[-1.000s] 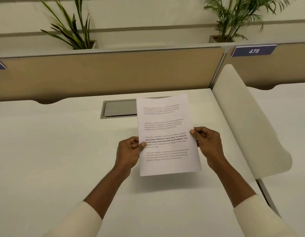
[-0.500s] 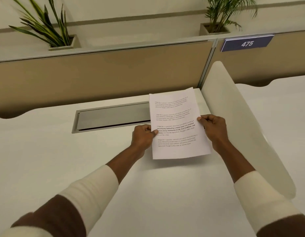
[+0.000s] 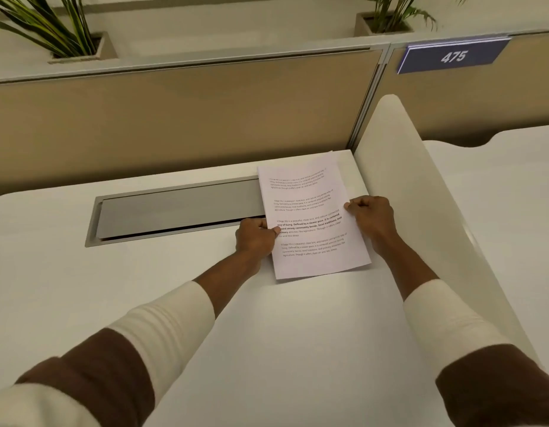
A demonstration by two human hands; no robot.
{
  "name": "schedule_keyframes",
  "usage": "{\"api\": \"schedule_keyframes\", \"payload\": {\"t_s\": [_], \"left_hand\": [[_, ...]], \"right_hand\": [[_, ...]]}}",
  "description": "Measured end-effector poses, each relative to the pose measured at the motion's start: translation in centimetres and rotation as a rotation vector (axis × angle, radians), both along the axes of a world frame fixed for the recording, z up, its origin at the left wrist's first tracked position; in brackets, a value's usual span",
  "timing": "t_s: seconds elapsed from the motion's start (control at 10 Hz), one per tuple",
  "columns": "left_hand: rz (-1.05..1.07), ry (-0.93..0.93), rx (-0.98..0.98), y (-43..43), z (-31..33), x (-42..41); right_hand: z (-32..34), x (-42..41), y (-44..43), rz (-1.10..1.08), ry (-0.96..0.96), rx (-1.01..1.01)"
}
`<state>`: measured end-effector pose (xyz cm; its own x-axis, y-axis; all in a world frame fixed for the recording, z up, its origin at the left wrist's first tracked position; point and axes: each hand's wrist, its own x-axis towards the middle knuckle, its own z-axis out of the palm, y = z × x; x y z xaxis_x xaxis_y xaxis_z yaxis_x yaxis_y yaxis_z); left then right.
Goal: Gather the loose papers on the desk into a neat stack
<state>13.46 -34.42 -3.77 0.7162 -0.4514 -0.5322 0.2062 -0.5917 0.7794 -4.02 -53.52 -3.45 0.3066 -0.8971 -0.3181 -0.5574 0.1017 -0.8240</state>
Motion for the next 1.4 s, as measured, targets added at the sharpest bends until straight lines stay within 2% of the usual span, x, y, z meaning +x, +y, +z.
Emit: {"api": "schedule_keyframes", "payload": {"t_s": [0.2,0.5,0.7,1.4], "left_hand": [[-0.011,-0.003,0.110,-0.6,0.5,0.3],[-0.107,-0.188,0.283,-0.8,2.6,-0.7],[-0.114,-0.177,0.304,-0.8,3.2,-1.1],[-0.121,-0.215,0.401,1.1,3.3,-0.8]], "right_hand": [[-1.4,0.0,0.1,-0.028,0.038,0.005],[-1.4,0.7,1.0,-0.106,0.129,-0.066],[-1.1,1.4,2.0,-0.183,0.178,-0.097],[-0.7,1.3,5.1,-0.089,0.452,-0.383]]}}
